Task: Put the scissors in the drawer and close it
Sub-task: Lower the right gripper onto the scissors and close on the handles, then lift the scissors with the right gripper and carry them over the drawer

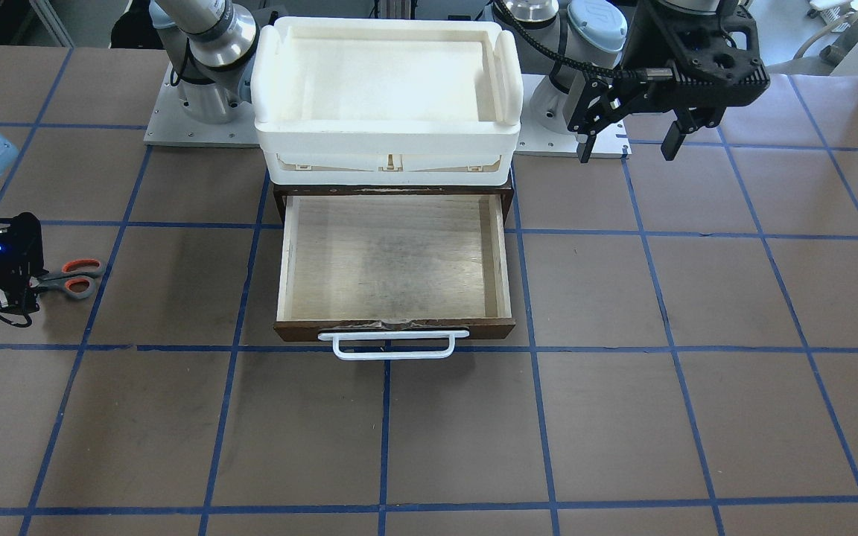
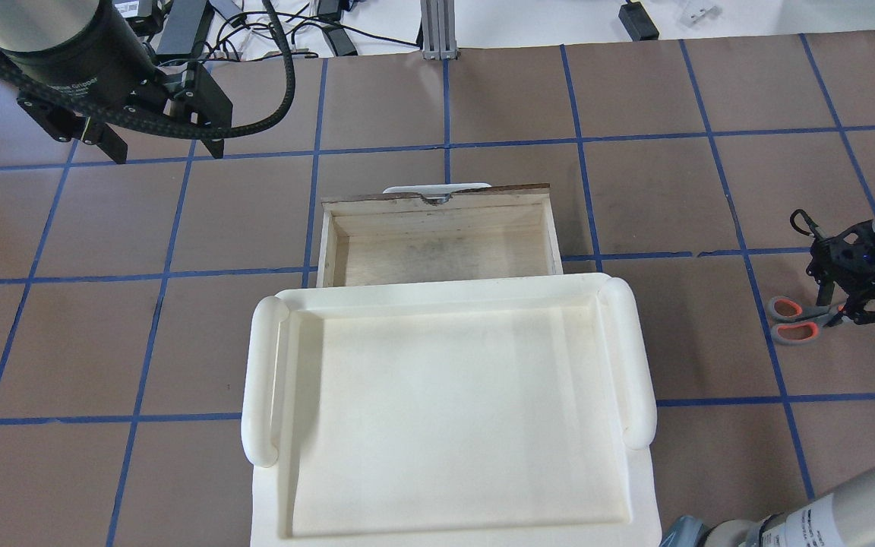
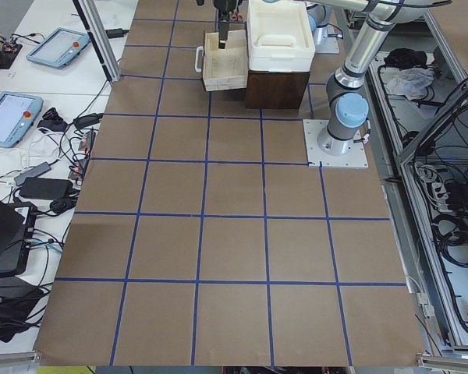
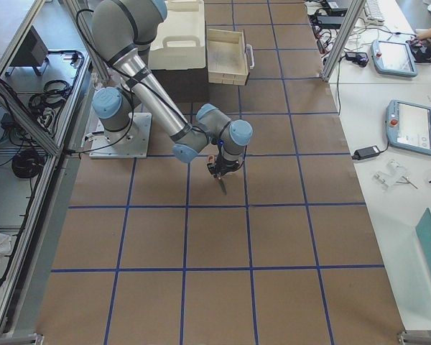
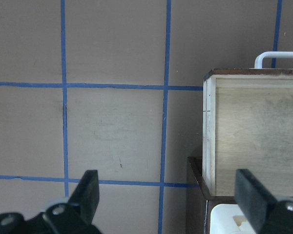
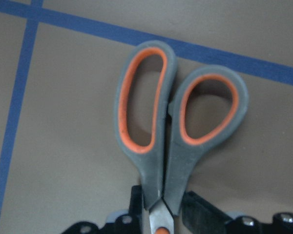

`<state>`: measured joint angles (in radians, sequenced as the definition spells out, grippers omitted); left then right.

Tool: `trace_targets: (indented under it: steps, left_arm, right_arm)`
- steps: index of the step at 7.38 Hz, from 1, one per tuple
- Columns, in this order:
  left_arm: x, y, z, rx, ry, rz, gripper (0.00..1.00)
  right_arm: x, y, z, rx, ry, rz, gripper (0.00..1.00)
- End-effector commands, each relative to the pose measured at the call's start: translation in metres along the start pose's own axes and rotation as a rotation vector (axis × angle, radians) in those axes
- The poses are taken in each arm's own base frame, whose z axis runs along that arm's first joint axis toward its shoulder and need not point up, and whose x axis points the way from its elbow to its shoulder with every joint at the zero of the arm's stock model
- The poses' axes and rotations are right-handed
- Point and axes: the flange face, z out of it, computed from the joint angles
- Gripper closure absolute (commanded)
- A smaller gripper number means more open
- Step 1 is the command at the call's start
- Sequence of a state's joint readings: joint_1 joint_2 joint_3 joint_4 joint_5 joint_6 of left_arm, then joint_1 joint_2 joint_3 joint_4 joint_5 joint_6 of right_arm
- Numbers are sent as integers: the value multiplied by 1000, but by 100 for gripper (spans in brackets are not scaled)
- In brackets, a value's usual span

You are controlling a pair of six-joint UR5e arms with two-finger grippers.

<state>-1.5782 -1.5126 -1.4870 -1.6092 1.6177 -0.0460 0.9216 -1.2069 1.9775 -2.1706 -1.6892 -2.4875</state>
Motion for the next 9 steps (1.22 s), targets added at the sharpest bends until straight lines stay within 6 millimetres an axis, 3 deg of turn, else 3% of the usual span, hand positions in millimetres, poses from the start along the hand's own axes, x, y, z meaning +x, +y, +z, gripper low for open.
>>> trace_targets:
  steps: [1, 3, 5, 9]
  left_arm:
    - [-1, 0, 1, -1, 1, -3, 0]
    - [-2, -1, 2, -4, -3, -4, 0]
    - [-2, -1, 2, -4, -1, -4, 0]
    - [-3, 0, 0, -2, -7, -4, 0]
  right_arm:
    - [-2, -2, -20, -35, 21, 2, 100]
    - [0, -2, -59, -85, 70, 7, 100]
    - [9, -18, -98, -106, 94, -17, 100]
    - [52, -84, -176, -60, 93, -20, 100]
